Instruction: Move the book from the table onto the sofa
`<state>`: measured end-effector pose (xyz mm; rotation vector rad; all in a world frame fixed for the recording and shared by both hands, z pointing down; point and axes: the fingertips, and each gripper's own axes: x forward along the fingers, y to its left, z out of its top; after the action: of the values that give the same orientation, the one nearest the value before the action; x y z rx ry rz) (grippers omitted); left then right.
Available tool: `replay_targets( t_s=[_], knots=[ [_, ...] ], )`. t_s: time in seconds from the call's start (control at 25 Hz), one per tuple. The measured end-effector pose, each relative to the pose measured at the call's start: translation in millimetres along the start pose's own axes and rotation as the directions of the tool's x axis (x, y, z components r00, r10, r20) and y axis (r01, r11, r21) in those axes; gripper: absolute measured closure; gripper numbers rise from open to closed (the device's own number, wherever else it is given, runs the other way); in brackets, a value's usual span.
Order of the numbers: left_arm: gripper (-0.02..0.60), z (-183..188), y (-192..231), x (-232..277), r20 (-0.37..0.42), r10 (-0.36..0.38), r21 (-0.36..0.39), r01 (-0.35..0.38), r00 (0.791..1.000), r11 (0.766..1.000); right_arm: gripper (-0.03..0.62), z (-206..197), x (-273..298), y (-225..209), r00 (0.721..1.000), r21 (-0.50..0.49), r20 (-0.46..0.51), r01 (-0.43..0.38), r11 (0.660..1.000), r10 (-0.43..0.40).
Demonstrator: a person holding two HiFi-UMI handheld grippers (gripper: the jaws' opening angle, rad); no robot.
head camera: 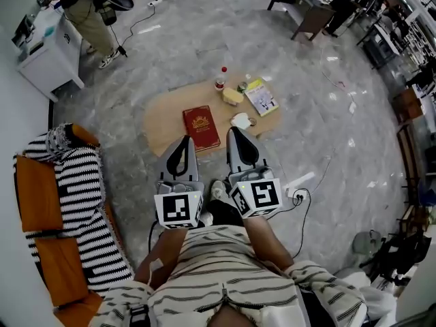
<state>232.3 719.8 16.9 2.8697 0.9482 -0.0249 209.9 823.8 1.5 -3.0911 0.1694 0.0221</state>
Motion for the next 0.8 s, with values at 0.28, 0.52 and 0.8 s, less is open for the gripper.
replay_targets(
  t_s=[0.28,0.52,0.8],
  knots=[
    [0.577,-33.3,6.2,57.3,-0.058,0.028,0.011,-0.027,0.998,1.000,0.580,-35.3,50.5,-40.7,0.998,0.036,-0.049,-0.028,0.999,0.029],
    [0.577,-61.8,6.9,125.3,-0.126,0.055,0.014,-0.054,0.991,0.998,0.580,-55.8,104.4,-90.4,0.994,0.054,-0.092,-0.053,0.997,0.058],
    [0.577,-100.6,6.1,183.3,-0.201,0.088,0.015,-0.087,0.976,0.996,0.580,-90.0,147.3,-131.0,0.983,0.084,-0.162,-0.077,0.994,0.089]
  ],
)
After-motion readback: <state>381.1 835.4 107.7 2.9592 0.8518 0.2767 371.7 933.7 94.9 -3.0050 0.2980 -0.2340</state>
